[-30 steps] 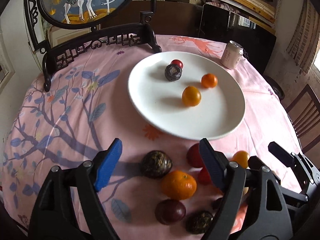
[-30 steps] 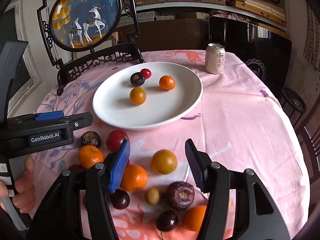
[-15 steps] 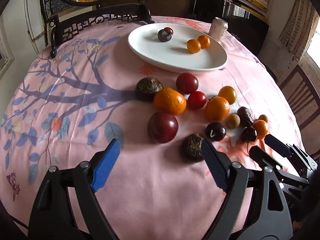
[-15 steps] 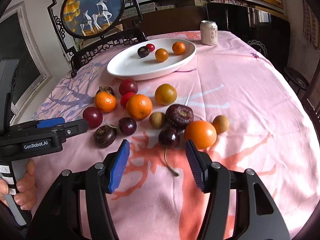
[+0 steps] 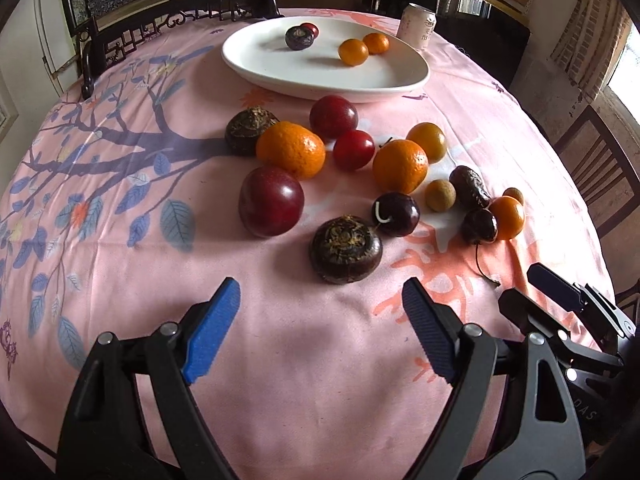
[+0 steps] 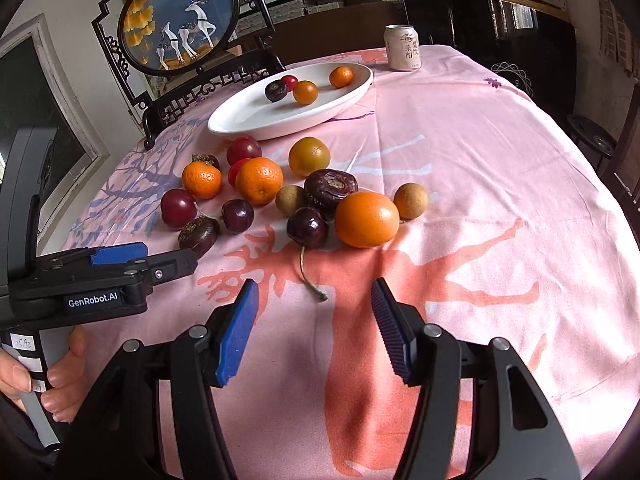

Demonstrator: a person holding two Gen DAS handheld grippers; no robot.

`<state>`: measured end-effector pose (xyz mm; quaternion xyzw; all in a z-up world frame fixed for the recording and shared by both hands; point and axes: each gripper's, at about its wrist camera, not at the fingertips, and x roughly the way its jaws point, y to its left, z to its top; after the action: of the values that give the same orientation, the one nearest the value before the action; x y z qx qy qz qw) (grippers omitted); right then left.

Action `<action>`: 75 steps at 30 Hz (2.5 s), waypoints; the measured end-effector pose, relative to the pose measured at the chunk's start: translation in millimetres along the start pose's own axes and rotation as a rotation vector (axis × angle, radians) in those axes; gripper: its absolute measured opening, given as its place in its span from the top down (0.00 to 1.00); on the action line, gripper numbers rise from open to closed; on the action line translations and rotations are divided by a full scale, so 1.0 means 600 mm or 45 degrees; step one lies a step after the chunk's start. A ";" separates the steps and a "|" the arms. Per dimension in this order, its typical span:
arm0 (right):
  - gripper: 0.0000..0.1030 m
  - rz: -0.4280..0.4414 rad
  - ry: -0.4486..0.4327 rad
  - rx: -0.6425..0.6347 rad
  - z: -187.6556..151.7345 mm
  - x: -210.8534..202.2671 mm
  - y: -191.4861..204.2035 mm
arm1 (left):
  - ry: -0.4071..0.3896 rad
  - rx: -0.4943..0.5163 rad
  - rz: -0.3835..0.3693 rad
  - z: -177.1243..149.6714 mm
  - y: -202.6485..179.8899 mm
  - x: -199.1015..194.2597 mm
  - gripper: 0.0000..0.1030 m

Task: Organize fruits
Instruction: 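Move both tools back toward the remaining fruit, then grasp the dark mangosteen with the left tool while the right tool grasps an orange, then carry both fruits to the plate and release them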

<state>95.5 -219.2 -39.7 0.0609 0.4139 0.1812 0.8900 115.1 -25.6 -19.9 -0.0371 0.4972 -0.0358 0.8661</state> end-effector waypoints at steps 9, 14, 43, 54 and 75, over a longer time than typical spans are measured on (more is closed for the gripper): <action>0.43 0.048 -0.002 0.025 -0.003 -0.009 -0.024 | 0.033 -0.011 0.032 0.013 -0.023 0.031 0.24; 0.43 0.064 0.018 0.071 -0.003 -0.005 -0.035 | -0.003 0.035 0.143 0.023 -0.035 0.038 0.46; 0.61 -0.228 0.128 -0.117 0.070 0.075 -0.011 | 0.001 -0.065 -0.013 -0.010 0.052 -0.004 0.59; 0.61 -0.114 -0.036 -0.166 0.077 -0.003 0.030 | -0.079 -0.026 -0.012 0.011 0.069 -0.040 0.60; 0.61 -0.083 -0.033 -0.237 0.259 0.163 0.093 | -0.097 -0.071 0.031 0.289 0.054 0.073 0.59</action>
<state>256.3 -124.9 6.1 -0.0331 0.3856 0.1891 0.9025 287.5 7.3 26.6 -0.0566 0.4650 -0.0099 0.8835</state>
